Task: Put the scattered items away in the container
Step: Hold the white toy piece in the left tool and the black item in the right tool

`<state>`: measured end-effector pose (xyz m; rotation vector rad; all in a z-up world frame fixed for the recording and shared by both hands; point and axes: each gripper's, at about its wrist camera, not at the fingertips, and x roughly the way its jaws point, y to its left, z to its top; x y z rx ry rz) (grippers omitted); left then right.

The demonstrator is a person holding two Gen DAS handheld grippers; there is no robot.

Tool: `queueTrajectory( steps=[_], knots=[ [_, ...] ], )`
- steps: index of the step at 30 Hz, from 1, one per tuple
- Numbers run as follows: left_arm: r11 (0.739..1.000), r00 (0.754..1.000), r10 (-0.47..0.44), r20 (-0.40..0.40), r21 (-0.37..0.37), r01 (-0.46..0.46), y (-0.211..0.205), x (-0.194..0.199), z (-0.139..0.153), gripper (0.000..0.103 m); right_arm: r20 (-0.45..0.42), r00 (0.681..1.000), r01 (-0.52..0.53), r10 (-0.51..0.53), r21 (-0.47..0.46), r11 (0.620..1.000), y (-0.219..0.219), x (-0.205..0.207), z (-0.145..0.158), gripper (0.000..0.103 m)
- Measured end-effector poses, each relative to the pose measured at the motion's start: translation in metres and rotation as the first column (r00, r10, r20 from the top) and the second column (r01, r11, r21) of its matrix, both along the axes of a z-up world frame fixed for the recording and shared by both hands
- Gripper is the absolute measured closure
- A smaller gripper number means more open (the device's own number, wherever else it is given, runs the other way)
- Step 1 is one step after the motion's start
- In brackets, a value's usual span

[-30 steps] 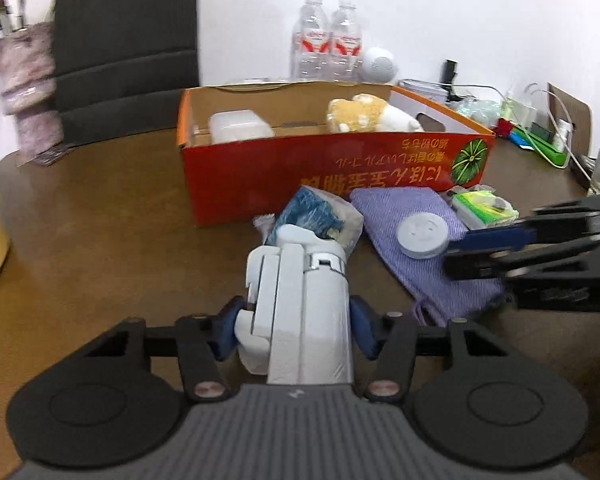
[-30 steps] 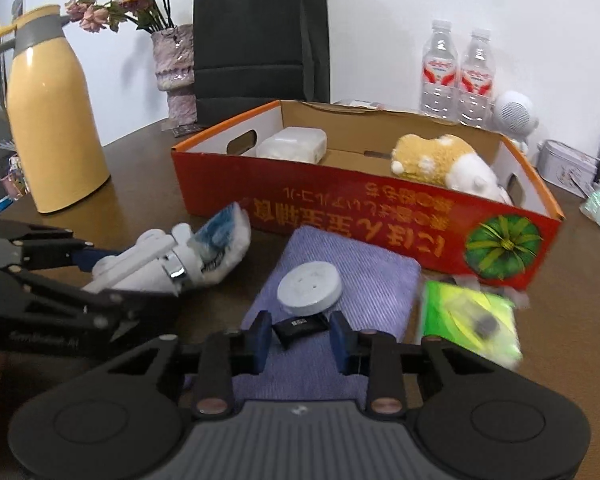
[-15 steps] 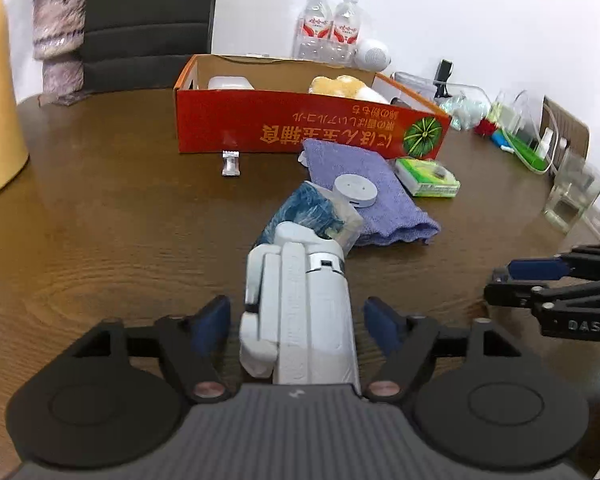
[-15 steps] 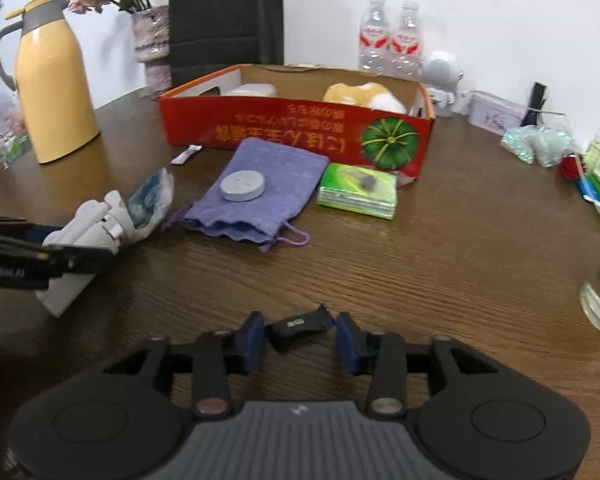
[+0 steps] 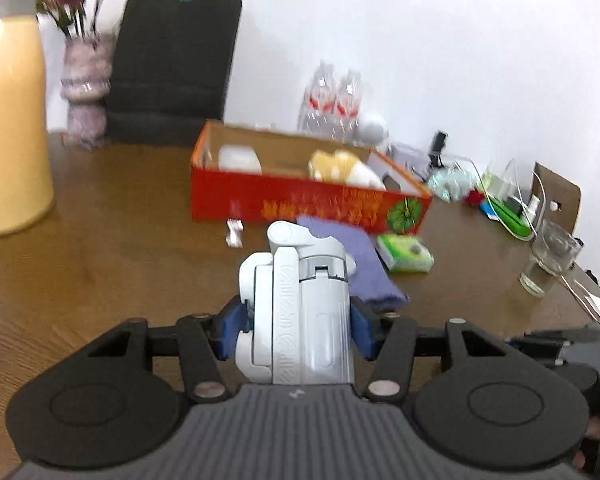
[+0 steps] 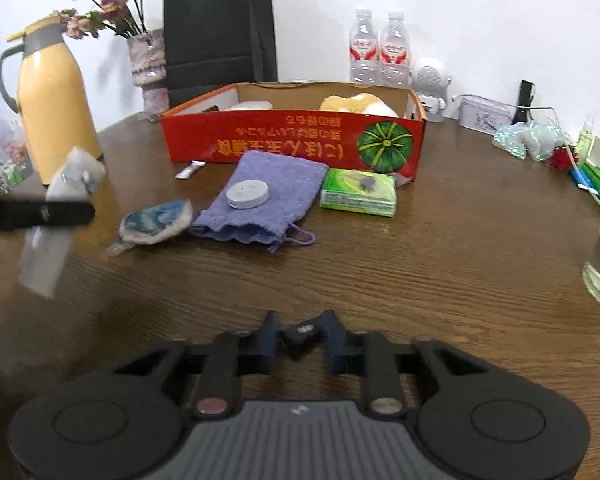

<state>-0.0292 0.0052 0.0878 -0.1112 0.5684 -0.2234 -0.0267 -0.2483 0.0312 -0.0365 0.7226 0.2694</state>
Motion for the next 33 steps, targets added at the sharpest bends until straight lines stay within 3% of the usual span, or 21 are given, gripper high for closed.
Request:
queueTrajectory(
  steps=[3, 7, 9, 11, 13, 14, 22, 24, 27, 33],
  knots=[
    [0.998, 0.999, 0.023, 0.023, 0.062, -0.025, -0.006, -0.005, 0.004, 0.048, 0.014, 1.000, -0.012, 0.012, 0.001, 1.000, 0.002, -0.004, 0.001, 0.086],
    [0.999, 1.000, 0.017, -0.025, 0.041, -0.016, -0.007, -0.007, -0.003, 0.048, 0.064, 0.998, -0.028, 0.027, 0.018, 0.999, 0.000, -0.015, 0.010, 0.099],
    [0.999, 0.999, 0.008, -0.038, 0.053, -0.006, -0.012, -0.009, -0.008, 0.048, 0.073, 0.997, -0.025, 0.024, 0.015, 1.000, -0.001, -0.019, 0.013, 0.099],
    [0.999, 0.999, 0.000, -0.046, 0.051, 0.003, -0.013, -0.012, -0.011, 0.048, 0.070, 0.998, 0.000, 0.000, -0.010, 1.000, -0.001, -0.022, 0.013, 0.094],
    [0.999, 0.999, -0.008, -0.051, 0.045, 0.011, -0.012, -0.015, -0.013, 0.048, 0.062, 0.998, 0.024, -0.022, -0.020, 1.000, -0.002, -0.025, 0.014, 0.072],
    [0.999, 0.999, -0.009, -0.051, 0.043, 0.011, -0.011, -0.016, -0.014, 0.048, 0.060, 0.998, 0.023, -0.022, -0.019, 1.000, -0.003, -0.027, 0.015, 0.068],
    [0.999, 0.996, -0.037, -0.082, 0.007, 0.037, -0.012, -0.011, -0.020, 0.048, -0.003, 0.995, 0.097, -0.097, 0.059, 0.993, -0.008, 0.006, -0.002, 0.067],
    [0.999, 0.996, -0.038, -0.087, 0.017, 0.039, -0.016, -0.010, -0.022, 0.048, 0.014, 0.997, 0.079, -0.080, 0.053, 0.995, -0.002, 0.011, -0.004, 0.070],
    [0.999, 0.995, -0.035, -0.095, 0.032, 0.038, -0.019, -0.009, -0.027, 0.048, 0.035, 0.997, 0.063, -0.063, 0.014, 0.998, 0.006, 0.016, -0.006, 0.090],
    [0.997, 0.992, -0.048, -0.114, 0.062, 0.055, -0.021, -0.007, -0.033, 0.048, 0.057, 0.998, 0.020, -0.018, -0.039, 0.999, 0.012, 0.007, -0.003, 0.089]
  ],
)
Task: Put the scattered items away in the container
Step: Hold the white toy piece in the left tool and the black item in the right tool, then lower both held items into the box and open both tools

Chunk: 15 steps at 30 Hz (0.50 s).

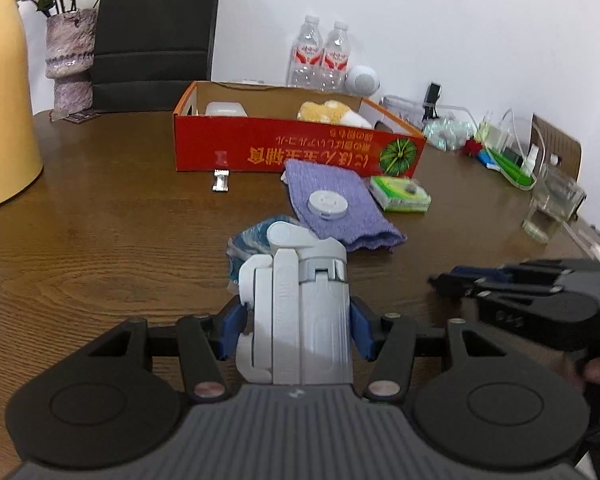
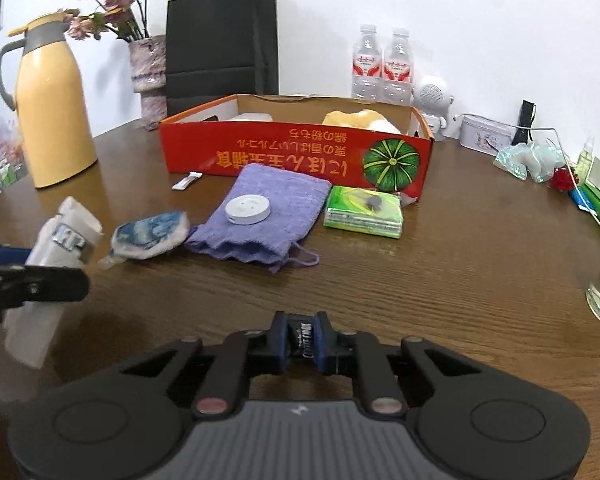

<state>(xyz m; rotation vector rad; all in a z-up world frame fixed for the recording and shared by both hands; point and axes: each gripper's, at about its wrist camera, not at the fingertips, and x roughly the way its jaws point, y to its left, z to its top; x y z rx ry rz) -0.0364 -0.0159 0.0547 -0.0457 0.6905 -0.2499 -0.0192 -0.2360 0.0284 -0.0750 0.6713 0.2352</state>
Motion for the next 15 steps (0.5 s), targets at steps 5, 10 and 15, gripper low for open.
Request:
queueTrajectory(
  steps=[5, 10, 15],
  knots=[
    [1.000, 1.000, -0.011, 0.003, 0.005, 0.011, -0.002, -0.001, -0.001, 0.048, -0.008, 1.000, 0.012, -0.012, 0.011, 1.000, -0.008, -0.005, -0.002, 0.087],
    [1.000, 1.000, -0.011, 0.000, -0.004, 0.011, -0.002, -0.002, 0.001, 0.048, -0.007, 1.000, -0.006, 0.006, 0.006, 1.000, -0.004, -0.005, -0.001, 0.096],
    [0.999, 0.999, -0.014, 0.039, -0.042, 0.016, 0.004, 0.002, 0.024, 0.048, 0.048, 0.999, -0.004, 0.002, 0.032, 0.999, -0.007, -0.012, 0.019, 0.096]
  ],
)
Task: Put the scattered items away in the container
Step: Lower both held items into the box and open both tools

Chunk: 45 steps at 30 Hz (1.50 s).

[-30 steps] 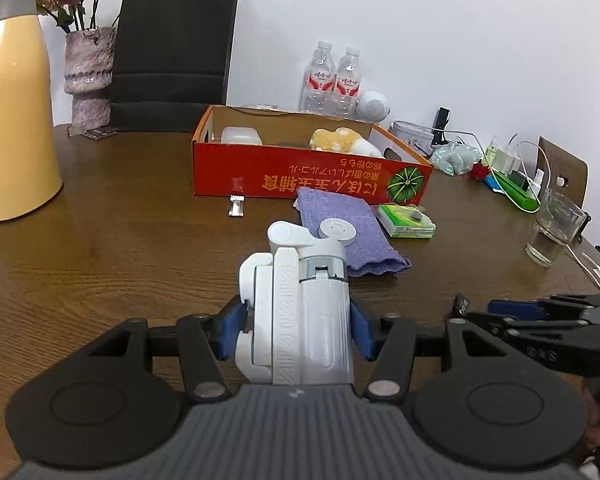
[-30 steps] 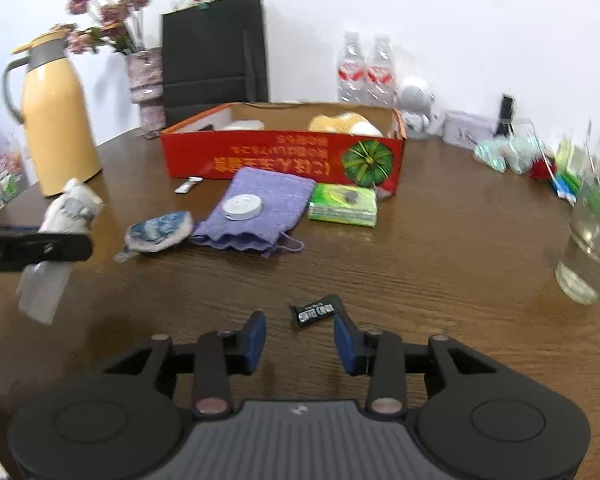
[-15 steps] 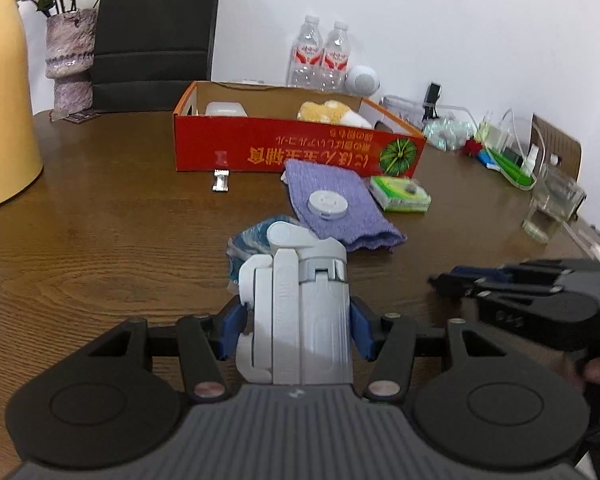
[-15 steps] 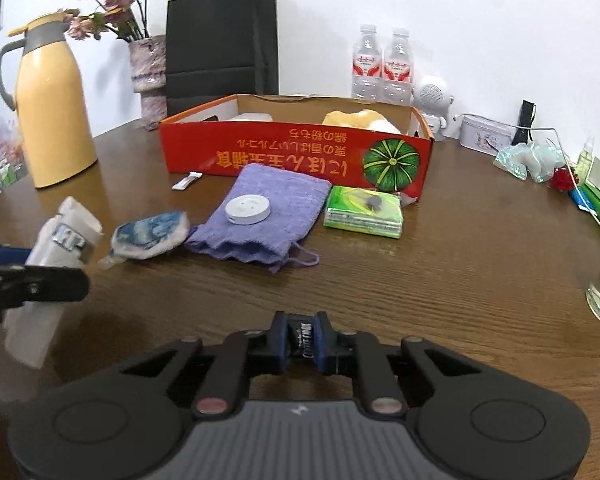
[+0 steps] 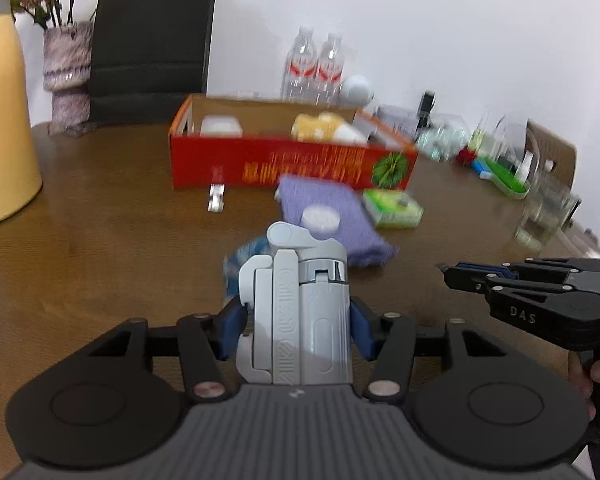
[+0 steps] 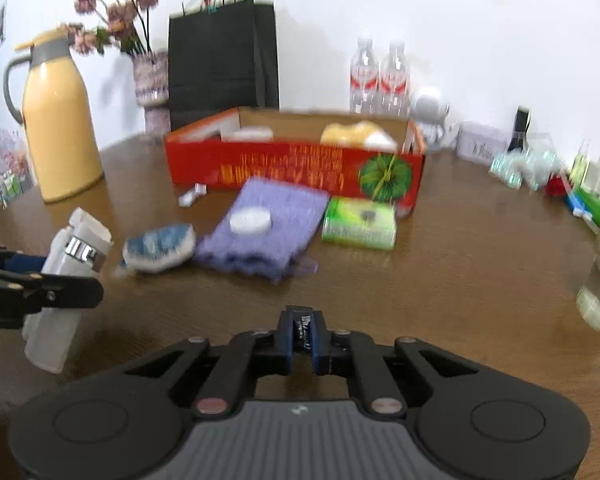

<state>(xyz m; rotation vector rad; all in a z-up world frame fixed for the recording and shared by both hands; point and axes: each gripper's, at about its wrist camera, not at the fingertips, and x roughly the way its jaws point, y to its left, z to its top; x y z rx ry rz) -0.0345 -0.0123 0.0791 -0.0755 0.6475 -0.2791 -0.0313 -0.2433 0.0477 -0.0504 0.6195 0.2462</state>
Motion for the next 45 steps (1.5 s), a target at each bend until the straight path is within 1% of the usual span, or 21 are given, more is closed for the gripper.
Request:
queueTrajectory(
  steps=[5, 8, 10, 12, 14, 17, 19, 21, 23, 25, 29, 30, 32, 33, 34, 35, 36, 38, 40, 42, 45],
  knots=[
    [0.993, 0.991, -0.112, 0.080, -0.032, 0.114, 0.001, 0.048, 0.068, 0.048, 0.107, 0.993, -0.047, 0.043, 0.037, 0.998, -0.013, 0.020, 0.059, 0.096],
    [0.991, 0.991, -0.126, 0.047, -0.038, 0.128, -0.005, 0.119, 0.104, 0.048, 0.197, 0.980, -0.039, 0.033, 0.030, 0.999, -0.018, 0.060, 0.109, 0.096],
    [0.994, 0.994, -0.107, 0.018, -0.022, 0.107, -0.013, 0.169, 0.115, 0.048, 0.201, 0.979, -0.037, 0.025, 0.056, 0.998, -0.019, 0.099, 0.141, 0.096],
    [0.996, 0.995, -0.086, -0.055, -0.020, 0.085, -0.023, 0.228, 0.112, 0.048, 0.163, 0.986, -0.032, 0.020, 0.073, 0.997, -0.014, 0.142, 0.161, 0.096],
    [0.997, 0.985, -0.063, -0.158, -0.045, 0.056, -0.029, 0.281, 0.094, 0.048, 0.101, 0.995, -0.025, 0.021, 0.039, 0.999, -0.007, 0.191, 0.165, 0.096],
    [0.999, 0.948, -0.016, -0.317, -0.046, 0.002, -0.050, 0.346, 0.052, 0.048, -0.087, 0.996, -0.006, 0.009, 0.036, 0.999, -0.008, 0.266, 0.139, 0.096],
    [0.999, 0.926, -0.028, -0.376, -0.050, 0.010, -0.065, 0.364, 0.030, 0.048, -0.218, 0.976, 0.016, -0.004, 0.054, 0.998, -0.011, 0.304, 0.109, 0.096],
    [0.998, 0.909, -0.051, -0.413, -0.058, 0.029, -0.079, 0.373, 0.013, 0.048, -0.287, 0.957, 0.044, -0.032, 0.036, 0.998, -0.013, 0.323, 0.083, 0.096],
    [0.997, 0.895, -0.070, -0.440, -0.062, 0.048, -0.091, 0.376, -0.001, 0.048, -0.293, 0.954, 0.060, -0.060, -0.006, 0.998, -0.014, 0.324, 0.066, 0.095],
    [0.998, 0.887, -0.066, -0.457, -0.039, 0.054, -0.099, 0.375, -0.011, 0.048, -0.315, 0.946, 0.067, -0.071, -0.024, 0.997, -0.016, 0.327, 0.054, 0.094],
    [0.996, 0.869, -0.055, -0.492, -0.084, 0.015, -0.098, 0.382, -0.017, 0.047, -0.344, 0.934, 0.078, -0.100, -0.077, 0.994, -0.020, 0.332, 0.043, 0.092],
    [0.995, 0.862, -0.064, -0.503, -0.096, 0.018, -0.093, 0.385, -0.015, 0.047, -0.344, 0.933, 0.084, -0.106, -0.078, 0.993, -0.021, 0.331, 0.044, 0.089],
    [0.992, 0.843, -0.080, -0.532, -0.127, 0.013, -0.080, 0.386, -0.006, 0.043, -0.336, 0.936, 0.092, -0.109, -0.065, 0.994, -0.026, 0.330, 0.050, 0.074],
    [0.991, 0.840, -0.082, -0.537, -0.137, 0.010, -0.073, 0.385, 0.002, 0.037, -0.330, 0.938, 0.097, -0.110, -0.055, 0.994, -0.030, 0.328, 0.054, 0.065],
    [0.990, 0.848, -0.082, -0.523, -0.139, 0.010, -0.067, 0.382, 0.011, 0.032, -0.323, 0.941, 0.094, -0.103, -0.041, 0.995, -0.033, 0.327, 0.058, 0.058],
    [0.990, 0.857, -0.084, -0.508, -0.143, 0.013, -0.063, 0.381, 0.019, 0.021, -0.321, 0.942, 0.091, -0.095, -0.029, 0.995, -0.035, 0.326, 0.061, 0.055],
    [0.990, 0.864, -0.081, -0.497, -0.140, 0.012, -0.058, 0.377, 0.028, 0.018, -0.322, 0.942, 0.090, -0.091, -0.018, 0.996, -0.036, 0.325, 0.065, 0.049],
    [0.993, 0.863, -0.068, -0.501, -0.113, 0.012, -0.052, 0.369, 0.042, 0.018, -0.335, 0.938, 0.090, -0.084, 0.004, 0.996, -0.037, 0.322, 0.071, 0.046],
    [0.997, 0.865, -0.053, -0.498, -0.076, 0.017, -0.050, 0.359, 0.054, 0.012, -0.355, 0.931, 0.103, -0.086, 0.029, 0.994, -0.037, 0.318, 0.076, 0.038],
    [1.000, 0.884, -0.022, -0.466, -0.018, 0.015, -0.049, 0.343, 0.066, 0.000, -0.378, 0.922, 0.116, -0.085, 0.061, 0.991, -0.038, 0.311, 0.081, 0.035],
    [0.999, 0.918, -0.001, -0.397, 0.036, 0.016, -0.046, 0.315, 0.082, 0.000, -0.406, 0.912, 0.106, -0.057, 0.099, 0.989, -0.036, 0.297, 0.092, 0.026]
  ],
)
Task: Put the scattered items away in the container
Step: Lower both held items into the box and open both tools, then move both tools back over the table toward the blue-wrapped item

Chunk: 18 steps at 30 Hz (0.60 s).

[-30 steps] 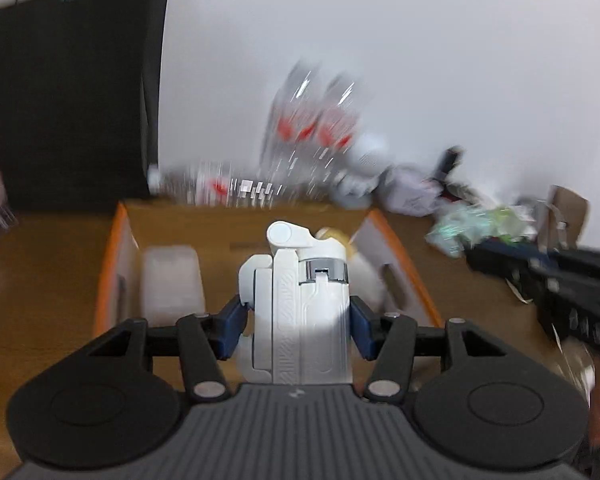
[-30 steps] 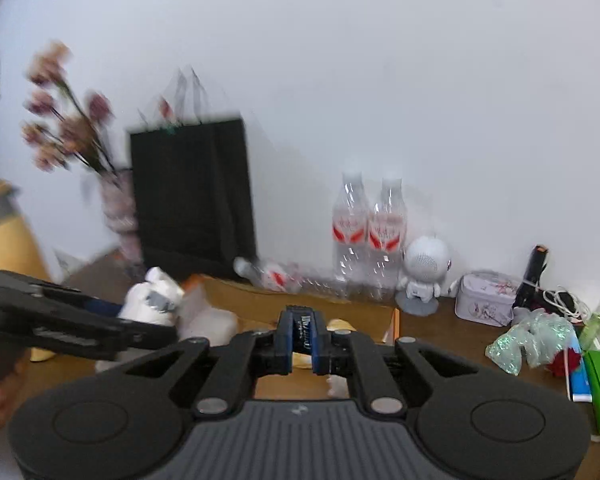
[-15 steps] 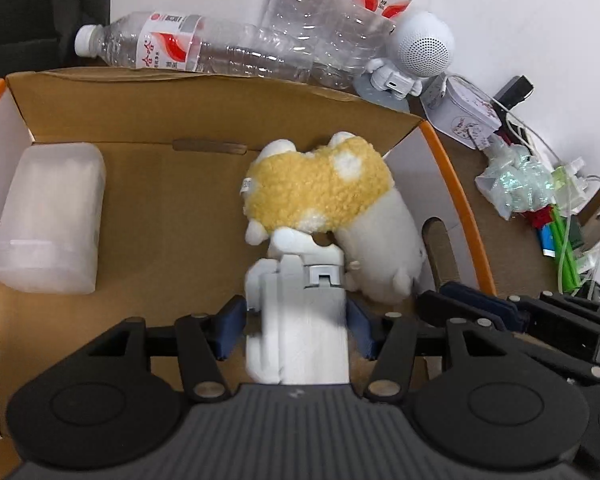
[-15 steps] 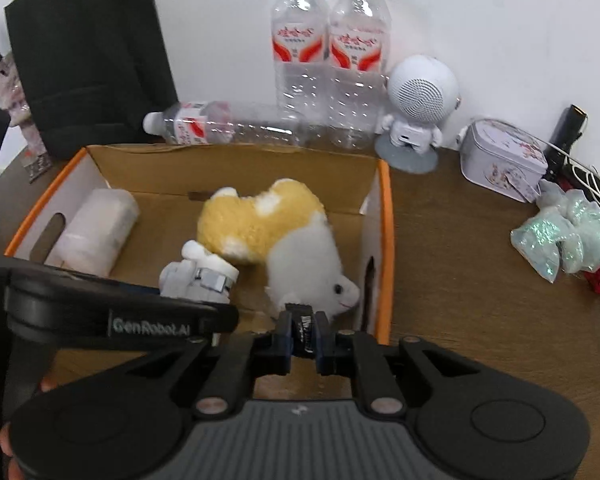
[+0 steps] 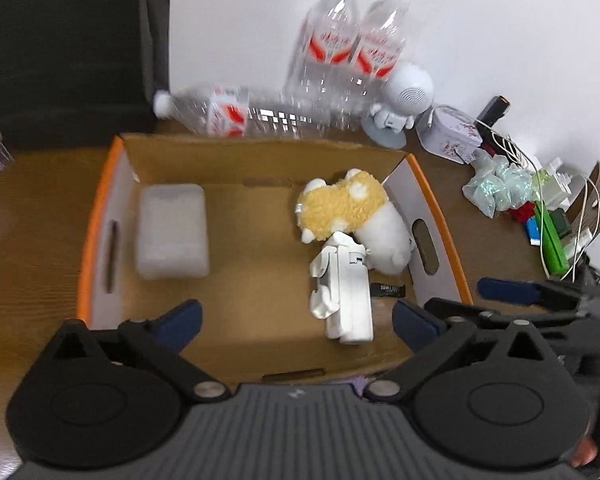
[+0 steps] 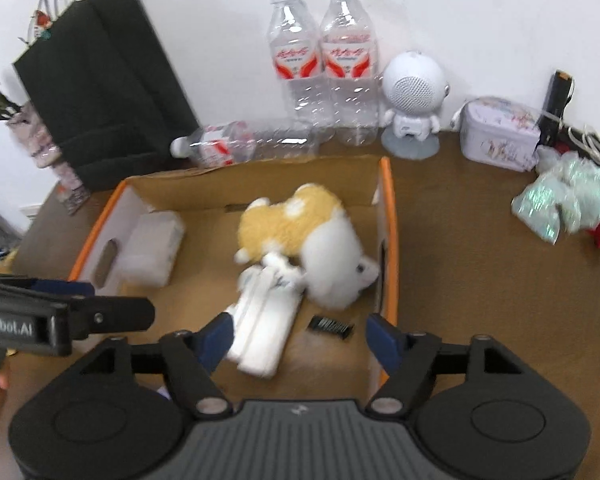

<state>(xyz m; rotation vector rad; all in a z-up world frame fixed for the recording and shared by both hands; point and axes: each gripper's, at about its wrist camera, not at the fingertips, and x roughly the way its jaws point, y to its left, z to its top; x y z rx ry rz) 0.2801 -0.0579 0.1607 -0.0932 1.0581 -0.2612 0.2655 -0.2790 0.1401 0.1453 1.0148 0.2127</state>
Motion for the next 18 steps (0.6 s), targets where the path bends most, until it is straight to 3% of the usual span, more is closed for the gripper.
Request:
queueTrajectory(
  steps=[4, 7, 11, 13, 15, 16, 18],
  knots=[
    [0.999, 0.999, 0.006, 0.047, 0.050, -0.009, 0.002, -0.037, 0.019, 0.000, 0.069, 0.998, -0.016, 0.016, -0.002, 1.000, 0.005, -0.035, 0.026, 0.024],
    [0.997, 0.986, 0.045, 0.159, 0.052, -0.054, 0.007, -0.074, 0.041, 0.000, 0.160, 0.987, -0.027, 0.024, 0.012, 1.000, 0.008, -0.067, 0.048, 0.021],
    [0.998, 0.949, 0.036, 0.312, 0.031, -0.048, 0.014, -0.136, 0.054, 0.000, 0.355, 0.935, -0.012, 0.014, -0.010, 1.000, 0.018, -0.128, 0.070, 0.013],
    [0.999, 0.921, 0.026, 0.388, 0.013, -0.034, 0.021, -0.168, 0.043, 0.000, 0.477, 0.878, -0.009, 0.026, -0.039, 0.999, 0.026, -0.164, 0.069, 0.001],
    [0.999, 0.875, 0.042, 0.483, -0.008, -0.043, 0.029, -0.203, 0.015, 0.000, 0.566, 0.823, -0.008, 0.038, -0.054, 0.998, 0.032, -0.201, 0.051, 0.000],
    [0.997, 0.856, 0.067, 0.512, 0.006, -0.082, 0.031, -0.219, -0.002, 0.000, 0.583, 0.811, -0.019, 0.054, -0.067, 0.998, 0.035, -0.217, 0.036, 0.000],
    [0.979, 0.833, 0.134, 0.537, 0.056, -0.194, 0.035, -0.250, -0.038, 0.000, 0.565, 0.819, -0.056, 0.098, -0.091, 0.994, 0.041, -0.243, -0.001, 0.000]
  ],
)
